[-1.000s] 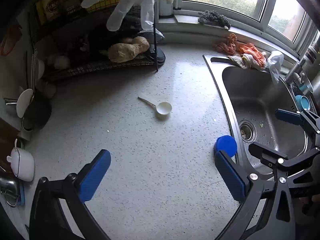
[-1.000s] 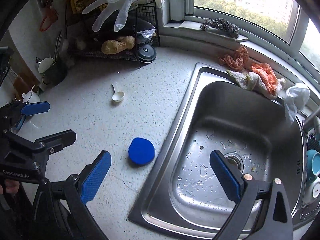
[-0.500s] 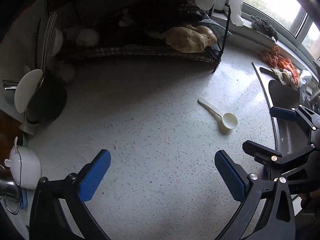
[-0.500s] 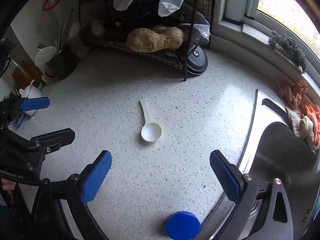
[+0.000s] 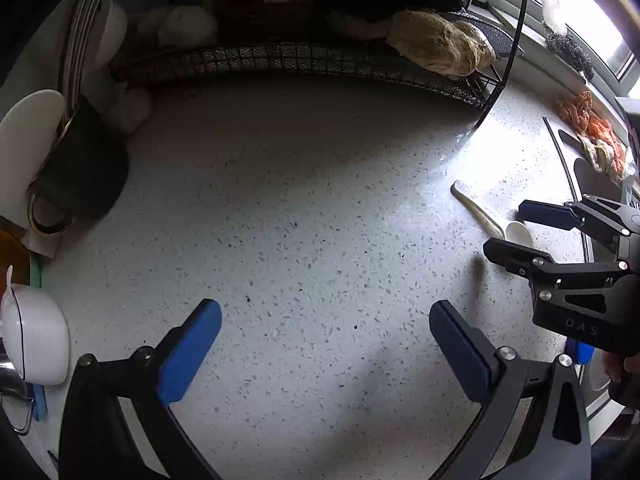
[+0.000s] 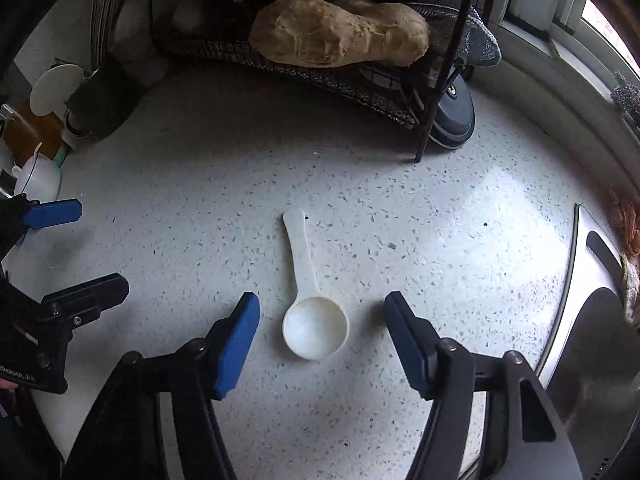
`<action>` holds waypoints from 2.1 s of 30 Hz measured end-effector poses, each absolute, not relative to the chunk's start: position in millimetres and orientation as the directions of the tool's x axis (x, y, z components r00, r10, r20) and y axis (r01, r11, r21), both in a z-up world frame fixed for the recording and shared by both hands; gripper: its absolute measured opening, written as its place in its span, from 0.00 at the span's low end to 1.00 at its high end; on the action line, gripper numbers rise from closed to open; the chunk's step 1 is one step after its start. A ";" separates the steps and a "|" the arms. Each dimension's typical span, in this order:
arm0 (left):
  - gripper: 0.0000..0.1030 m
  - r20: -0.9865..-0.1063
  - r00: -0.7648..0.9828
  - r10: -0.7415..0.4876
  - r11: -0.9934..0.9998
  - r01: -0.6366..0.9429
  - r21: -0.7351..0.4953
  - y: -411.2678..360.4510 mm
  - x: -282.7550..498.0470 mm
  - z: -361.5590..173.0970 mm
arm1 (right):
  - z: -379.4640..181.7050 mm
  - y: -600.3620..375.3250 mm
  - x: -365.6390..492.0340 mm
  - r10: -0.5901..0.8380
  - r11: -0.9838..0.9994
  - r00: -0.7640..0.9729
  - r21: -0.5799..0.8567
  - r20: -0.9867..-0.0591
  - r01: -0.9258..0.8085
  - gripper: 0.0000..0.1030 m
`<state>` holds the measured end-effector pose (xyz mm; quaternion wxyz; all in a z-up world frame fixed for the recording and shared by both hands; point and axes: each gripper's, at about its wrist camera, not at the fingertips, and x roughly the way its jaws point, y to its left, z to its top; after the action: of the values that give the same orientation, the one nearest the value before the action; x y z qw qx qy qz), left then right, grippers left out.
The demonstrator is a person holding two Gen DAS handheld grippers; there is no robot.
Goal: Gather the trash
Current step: 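Move both open tools across the counter toward the white scoop and blue lid, then grasp the white scoop with the right tool while the left grasps the blue lid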
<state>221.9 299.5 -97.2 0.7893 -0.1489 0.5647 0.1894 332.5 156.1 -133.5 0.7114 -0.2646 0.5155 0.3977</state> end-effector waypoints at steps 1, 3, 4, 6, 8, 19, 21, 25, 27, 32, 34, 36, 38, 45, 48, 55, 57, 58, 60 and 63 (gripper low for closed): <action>1.00 -0.947 0.294 0.127 0.885 -0.465 -0.025 299.4 222.1 -96.6 | -132.5 157.9 331.4 0.297 0.537 0.151 0.034 -0.943 -0.843 0.48; 1.00 -0.946 0.302 0.122 0.888 -0.458 -0.032 299.3 222.8 -94.8 | -130.9 161.3 327.8 0.299 0.526 0.154 0.028 -0.942 -0.850 0.29; 1.00 -0.945 0.306 0.119 0.891 -0.452 -0.035 298.5 223.9 -93.5 | -131.7 166.5 325.9 0.302 0.520 0.145 0.035 -0.942 -0.854 0.29; 1.00 -0.941 0.314 0.128 0.902 -0.432 -0.021 293.7 224.2 -89.4 | -132.3 170.9 320.0 0.316 0.507 0.124 0.058 -0.941 -0.860 0.28; 1.00 -0.937 0.320 0.142 0.915 -0.404 0.001 281.3 230.8 -81.6 | -133.1 166.6 314.8 0.316 0.501 0.122 0.056 -0.941 -0.863 0.28; 1.00 -0.918 0.390 0.078 0.967 -0.253 -0.026 209.5 252.7 -58.0 | -101.4 105.3 309.9 0.326 0.647 0.194 0.069 -0.925 -0.759 0.28; 1.00 -0.913 0.404 0.057 0.976 -0.217 -0.035 198.5 258.3 -57.2 | -97.4 88.4 310.5 0.323 0.673 0.218 0.062 -0.921 -0.737 0.28; 1.00 -0.904 0.426 0.019 0.989 -0.139 -0.045 165.0 268.4 -51.8 | -82.3 49.3 304.5 0.312 0.729 0.274 0.045 -0.910 -0.683 0.28; 1.00 -0.904 0.427 -0.004 0.994 -0.095 -0.050 148.6 272.4 -51.4 | -79.3 33.6 301.4 0.304 0.756 0.296 0.041 -0.905 -0.653 0.28; 1.00 -0.908 0.417 -0.042 0.999 0.009 -0.042 106.3 287.0 -58.0 | -73.1 -13.3 295.0 0.275 0.815 0.337 0.032 -0.900 -0.579 0.28; 1.00 -0.911 0.407 -0.060 0.998 0.044 -0.046 91.8 290.8 -63.1 | -73.4 -31.9 291.8 0.266 0.834 0.346 0.034 -0.900 -0.551 0.28; 1.00 -0.917 0.389 -0.091 0.995 0.069 -0.070 82.0 292.4 -69.4 | -75.8 -43.2 290.9 0.251 0.849 0.346 0.034 -0.904 -0.527 0.28; 1.00 -0.923 0.368 -0.112 0.992 0.088 -0.085 70.6 295.3 -76.6 | -78.3 -53.0 289.3 0.238 0.863 0.342 0.037 -0.909 -0.504 0.28; 1.00 -0.940 0.328 -0.091 0.990 0.131 -0.051 49.8 303.4 -96.1 | -84.9 -76.2 285.4 0.212 0.892 0.322 0.048 -0.923 -0.450 0.28; 0.94 -0.943 0.319 -0.092 0.991 0.122 -0.055 51.3 306.4 -101.4 | -85.1 -79.0 284.3 0.210 0.895 0.319 0.051 -0.924 -0.444 0.28; 0.73 -0.954 0.287 -0.089 0.995 0.071 -0.071 62.2 302.2 -111.8 | -88.9 -80.0 282.4 0.215 0.893 0.303 0.061 -0.928 -0.446 0.28; 0.66 -0.955 0.277 -0.103 0.994 0.061 -0.090 64.1 302.1 -115.3 | -89.6 -77.9 284.1 0.219 0.890 0.298 0.064 -0.929 -0.452 0.28; 0.65 -0.955 0.280 -0.102 0.994 0.056 -0.090 65.0 300.1 -115.8 | -89.8 -76.6 284.5 0.219 0.887 0.297 0.063 -0.930 -0.458 0.28; 0.61 -0.952 0.287 -0.106 0.994 0.060 -0.093 64.2 301.1 -114.6 | -91.1 -74.0 286.0 0.218 0.882 0.291 0.060 -0.932 -0.467 0.28; 0.45 -0.948 0.297 -0.117 0.992 0.071 -0.100 62.0 302.0 -112.1 | -92.1 -71.8 286.5 0.217 0.879 0.286 0.060 -0.933 -0.472 0.28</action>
<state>302.0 62.0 -112.1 0.8051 -0.0192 0.5899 -0.0585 286.5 -71.8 -92.1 0.7937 -0.1145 0.5566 0.2172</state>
